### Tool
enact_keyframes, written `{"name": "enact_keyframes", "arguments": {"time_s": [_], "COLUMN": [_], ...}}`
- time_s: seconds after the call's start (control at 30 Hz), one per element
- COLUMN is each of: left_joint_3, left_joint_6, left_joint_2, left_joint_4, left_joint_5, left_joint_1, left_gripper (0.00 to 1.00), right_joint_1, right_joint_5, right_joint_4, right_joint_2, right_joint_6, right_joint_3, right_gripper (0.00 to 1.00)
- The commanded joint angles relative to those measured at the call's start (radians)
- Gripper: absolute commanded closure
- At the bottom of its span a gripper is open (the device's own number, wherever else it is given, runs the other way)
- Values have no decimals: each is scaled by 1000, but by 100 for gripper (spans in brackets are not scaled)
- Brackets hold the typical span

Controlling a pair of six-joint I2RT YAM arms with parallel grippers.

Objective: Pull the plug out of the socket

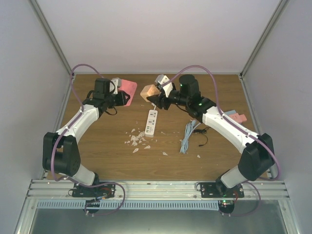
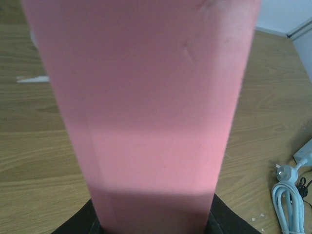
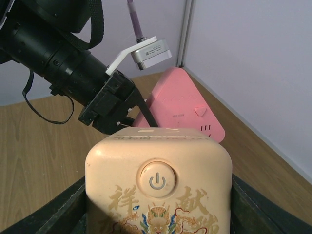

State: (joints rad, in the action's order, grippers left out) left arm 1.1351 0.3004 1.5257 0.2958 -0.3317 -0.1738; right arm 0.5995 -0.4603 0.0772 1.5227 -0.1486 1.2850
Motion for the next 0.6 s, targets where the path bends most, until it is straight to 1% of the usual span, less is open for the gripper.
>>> {"name": "enact_keyframes", "arguments": {"time_s": [0.0,0.07,0.23,0.27,0.37,0.43,0.57], "left_joint_3": [-4,-9,-19,-22,-19,-1,89], "left_joint_6": [-44,-70,-202,-222,-331,-375,-420], "left_joint_2": [-40,-54,-62,-57,-21,11,126], "left_joint_4": [-68,-76,-99,-108,-117,-116,-64], "left_joint_5": [-14,-32,-105,-133,-261,-289,-351], "left_joint_1": [4,12,48,62,104,128,185], "left_gripper": [100,100,100,100,100,100,100], "right_joint_1": [-5,-14,-52,-59,-79,-91,-97], "right_joint_5": [-47,-84,-231,-241,-269,-282,-287], "right_joint_4": [-14,4,92,108,139,141,133], "right_joint_2": [-39,-45,-37,-36,-43,-52,-59], "right_joint_6": [-15,-27,-63,-70,-85,-87,-95], "right_joint_3": [23,25,40,39,17,-8,-42], "right_gripper": [99,99,99,99,99,99,99]}}
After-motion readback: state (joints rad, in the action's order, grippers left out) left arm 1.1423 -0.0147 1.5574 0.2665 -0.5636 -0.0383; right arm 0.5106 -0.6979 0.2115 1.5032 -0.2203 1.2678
